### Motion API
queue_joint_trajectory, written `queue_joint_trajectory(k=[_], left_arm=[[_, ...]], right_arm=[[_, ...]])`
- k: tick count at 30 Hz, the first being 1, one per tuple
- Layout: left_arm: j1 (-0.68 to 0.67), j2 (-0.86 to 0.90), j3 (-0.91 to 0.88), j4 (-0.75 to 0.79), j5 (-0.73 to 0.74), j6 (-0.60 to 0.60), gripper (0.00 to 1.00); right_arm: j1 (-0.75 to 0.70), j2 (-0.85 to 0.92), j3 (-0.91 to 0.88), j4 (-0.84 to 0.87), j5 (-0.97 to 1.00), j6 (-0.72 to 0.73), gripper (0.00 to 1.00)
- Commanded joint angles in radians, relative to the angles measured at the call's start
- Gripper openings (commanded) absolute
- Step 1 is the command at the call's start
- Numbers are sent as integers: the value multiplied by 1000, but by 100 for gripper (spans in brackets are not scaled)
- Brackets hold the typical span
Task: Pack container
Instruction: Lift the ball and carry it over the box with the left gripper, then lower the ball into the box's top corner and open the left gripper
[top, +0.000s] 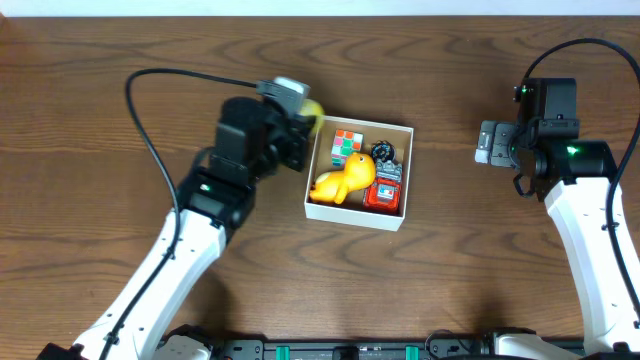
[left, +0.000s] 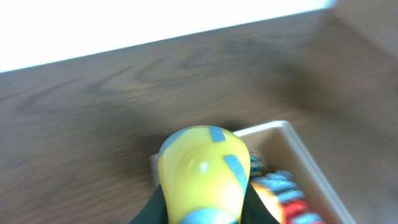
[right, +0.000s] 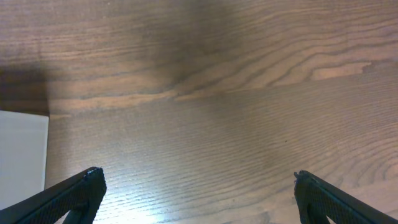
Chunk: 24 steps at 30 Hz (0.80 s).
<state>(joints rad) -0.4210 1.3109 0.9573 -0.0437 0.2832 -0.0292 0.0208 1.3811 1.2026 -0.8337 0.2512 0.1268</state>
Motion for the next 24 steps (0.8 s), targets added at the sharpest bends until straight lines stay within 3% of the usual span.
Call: queue_joint_trajectory(k=[1, 8, 20, 24], left_arm=[[-74, 16, -4, 24, 90, 61, 6], [-177, 122, -4, 111, 90, 127, 6], [-187, 329, -4, 336, 91, 126, 7], [-187, 337, -4, 338, 91, 126, 28]], right_arm=[[-8, -2, 11, 0, 6, 18, 99], [-8, -2, 11, 0, 6, 18, 99], [-8, -2, 11, 0, 6, 18, 99], [-8, -2, 11, 0, 6, 18, 99]])
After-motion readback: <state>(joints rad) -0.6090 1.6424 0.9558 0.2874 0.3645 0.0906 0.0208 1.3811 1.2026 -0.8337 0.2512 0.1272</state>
